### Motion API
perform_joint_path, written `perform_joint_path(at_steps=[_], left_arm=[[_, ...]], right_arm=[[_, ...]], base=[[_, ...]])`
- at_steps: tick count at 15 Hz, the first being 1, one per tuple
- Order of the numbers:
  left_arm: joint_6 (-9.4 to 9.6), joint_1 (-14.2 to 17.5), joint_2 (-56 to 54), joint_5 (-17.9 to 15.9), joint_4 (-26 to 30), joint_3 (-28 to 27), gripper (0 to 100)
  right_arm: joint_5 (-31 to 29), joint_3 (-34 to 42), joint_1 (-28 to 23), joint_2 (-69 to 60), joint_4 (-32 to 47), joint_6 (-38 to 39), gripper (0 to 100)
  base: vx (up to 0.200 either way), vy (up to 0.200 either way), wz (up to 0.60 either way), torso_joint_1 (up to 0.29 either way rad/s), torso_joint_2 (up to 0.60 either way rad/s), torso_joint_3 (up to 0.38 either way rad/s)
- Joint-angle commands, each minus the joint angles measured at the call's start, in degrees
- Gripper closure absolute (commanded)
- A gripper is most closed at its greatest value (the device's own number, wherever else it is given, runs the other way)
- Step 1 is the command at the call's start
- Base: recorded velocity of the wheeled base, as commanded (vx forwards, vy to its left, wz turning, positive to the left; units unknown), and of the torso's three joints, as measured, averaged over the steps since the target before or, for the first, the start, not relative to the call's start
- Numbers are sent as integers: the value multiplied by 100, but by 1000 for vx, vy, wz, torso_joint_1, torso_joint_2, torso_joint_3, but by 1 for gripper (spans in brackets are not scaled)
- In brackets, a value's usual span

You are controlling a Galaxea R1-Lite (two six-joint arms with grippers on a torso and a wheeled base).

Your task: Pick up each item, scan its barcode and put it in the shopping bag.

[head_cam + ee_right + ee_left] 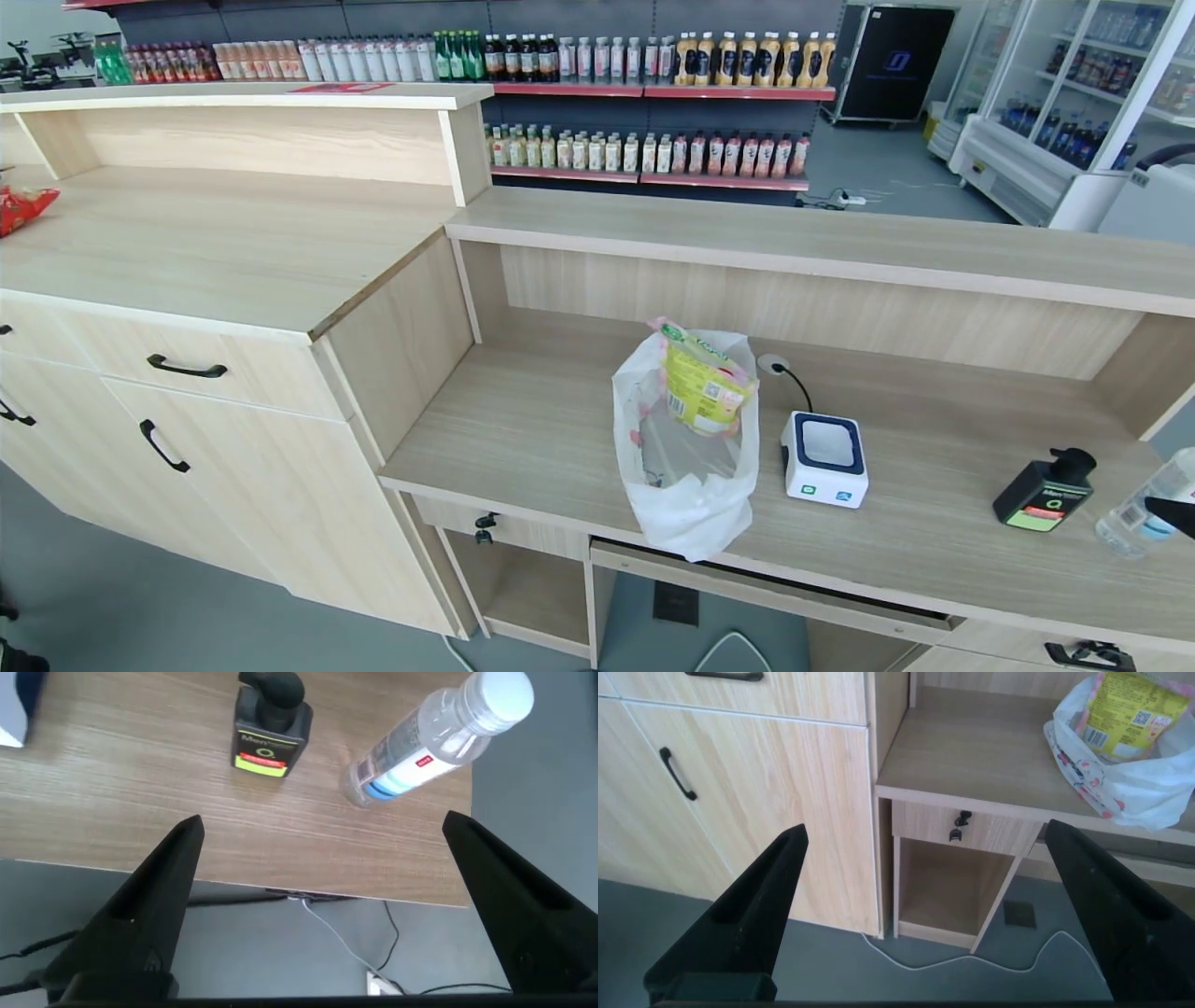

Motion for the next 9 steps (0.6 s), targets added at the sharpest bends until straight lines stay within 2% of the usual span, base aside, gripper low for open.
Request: perform_joint_path(at_steps=[1, 5, 9], left_arm=[[-2, 0, 6, -2, 0, 0, 0], [-2, 0, 6, -2, 0, 0, 0], [-2, 0, 6, -2, 0, 0, 0]], right_arm=[[5, -262, -242, 1177, -528, -346, 0], [5, -772, -136, 1976, -897, -425, 0], [5, -816, -189, 2354, -1064, -601, 0]], base=[[0, 0, 0, 0, 0, 0], [0, 0, 0, 0, 0, 0], [0, 0, 0, 0, 0, 0]])
